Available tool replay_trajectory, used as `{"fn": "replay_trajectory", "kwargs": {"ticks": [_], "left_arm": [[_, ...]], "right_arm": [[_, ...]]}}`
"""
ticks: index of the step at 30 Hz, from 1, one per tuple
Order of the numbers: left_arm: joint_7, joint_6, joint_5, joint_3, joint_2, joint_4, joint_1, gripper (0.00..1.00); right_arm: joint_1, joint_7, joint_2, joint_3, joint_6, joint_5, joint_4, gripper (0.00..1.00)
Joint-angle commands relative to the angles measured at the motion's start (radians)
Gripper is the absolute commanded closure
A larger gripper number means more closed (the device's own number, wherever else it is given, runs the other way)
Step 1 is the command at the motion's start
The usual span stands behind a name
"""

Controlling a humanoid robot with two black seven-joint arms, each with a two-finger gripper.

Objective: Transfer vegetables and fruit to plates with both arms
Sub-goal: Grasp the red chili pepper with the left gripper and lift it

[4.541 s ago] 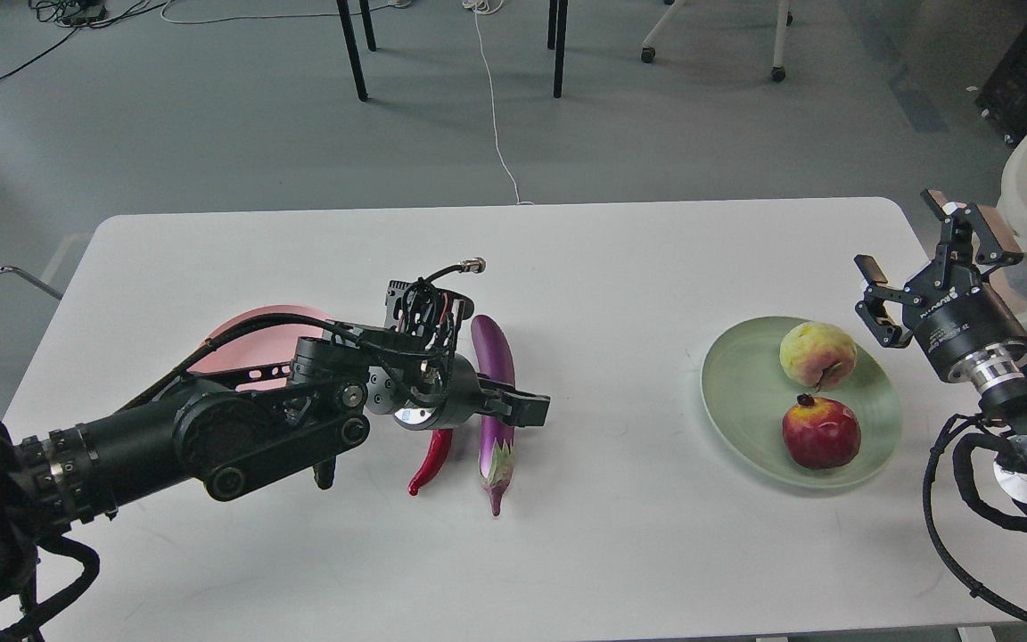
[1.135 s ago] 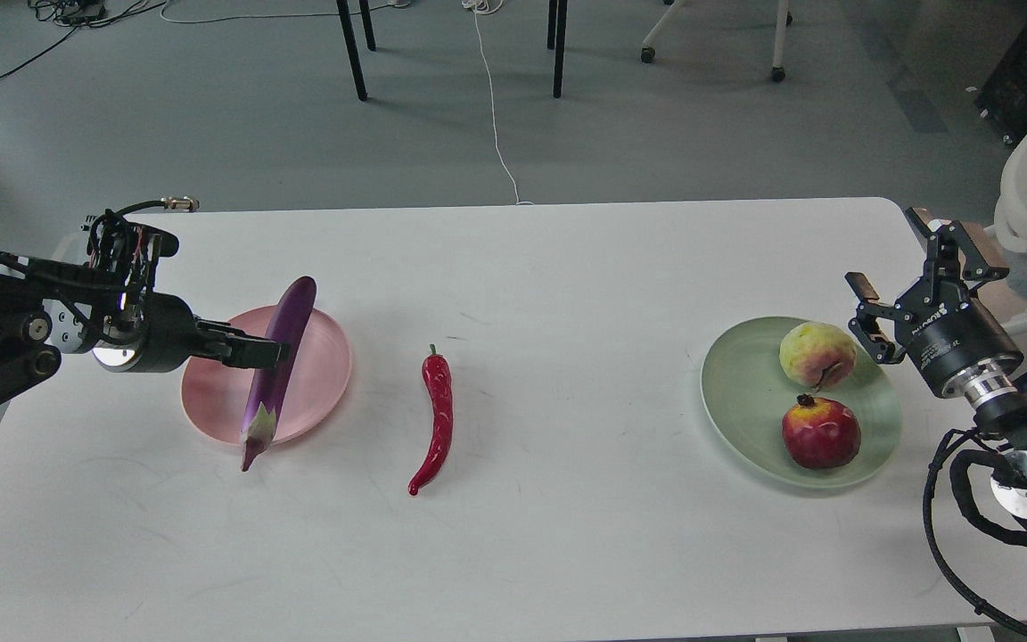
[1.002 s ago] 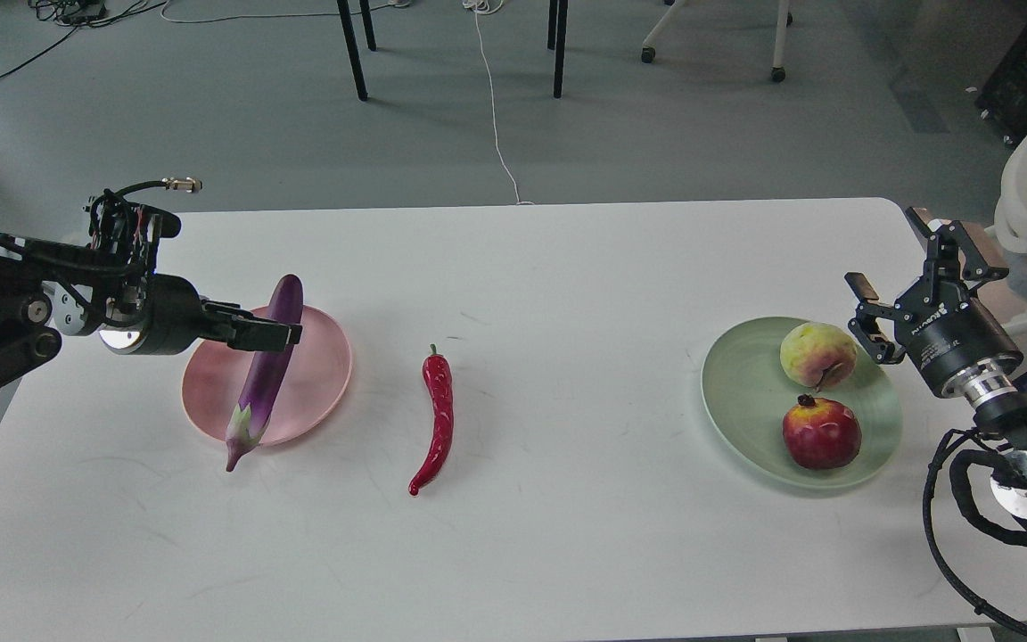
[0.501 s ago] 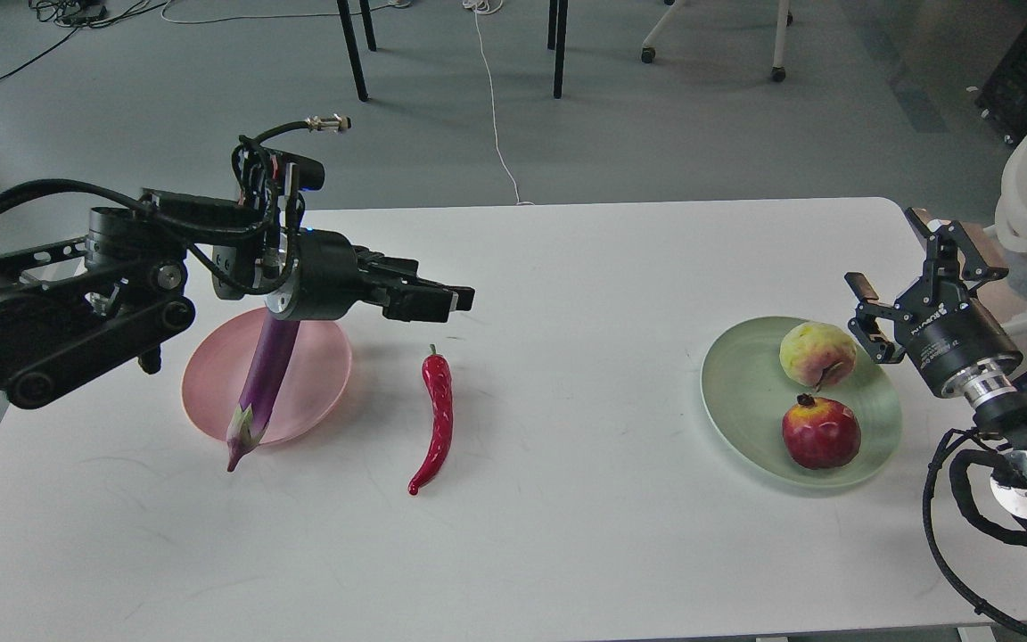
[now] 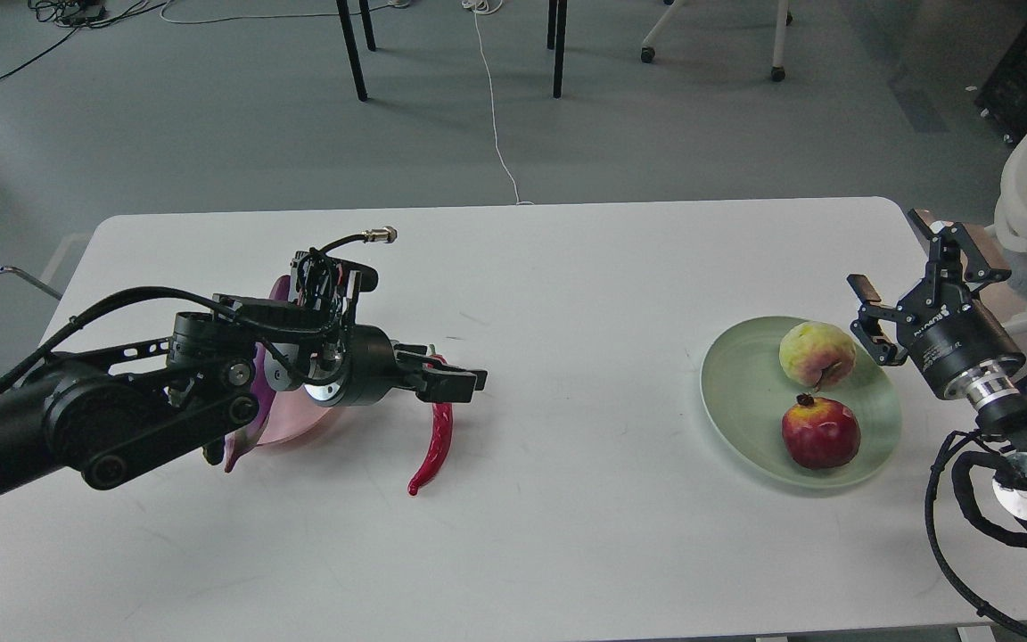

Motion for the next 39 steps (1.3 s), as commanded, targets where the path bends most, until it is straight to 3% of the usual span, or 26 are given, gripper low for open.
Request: {"fn": "replay_trajectory", "kwargs": {"ticks": [1,20,28,30,34,37,39], "left_arm": [[0.0,0.008,0.041,0.017,-0.008,0.026,0.008,0.0],[0.006,0.008,0.045,0.037,-0.052,0.092,0.028,0.01],[0.026,0.008,0.045,0.05,-0.079,0.11,0.03,0.08],[0.028,0.008,0.046,0.06,-0.086,0.12,0.028,0.14],[0.028,0.008,0.046,0.061,-0.089,0.132,0.027,0.37],[0.031,0.008,0.051,0.067,-0.088,0.132,0.022,0.68],[0.037,0.008,0.069,0.069,-0.088,0.132,0.02,0.75]], "right_arm": [[0.0,0.0,0.0,0.0,0.0,0.0,0.0,0.01],[0.0,0.0,0.007,0.0,0.0,0.0,0.0,0.01],[-0.002,0.0,0.005,0.0,0.0,0.0,0.0,0.01],[-0.002,0.0,0.005,0.0,0.0,-0.001,0.0,0.01],[-0.006,0.0,0.002,0.0,0.0,0.0,0.0,0.01],[-0.009,0.0,0.002,0.0,0.0,-0.001,0.002,0.01],[-0.011,0.0,0.002,0.0,0.0,0.0,0.002,0.01]]}}
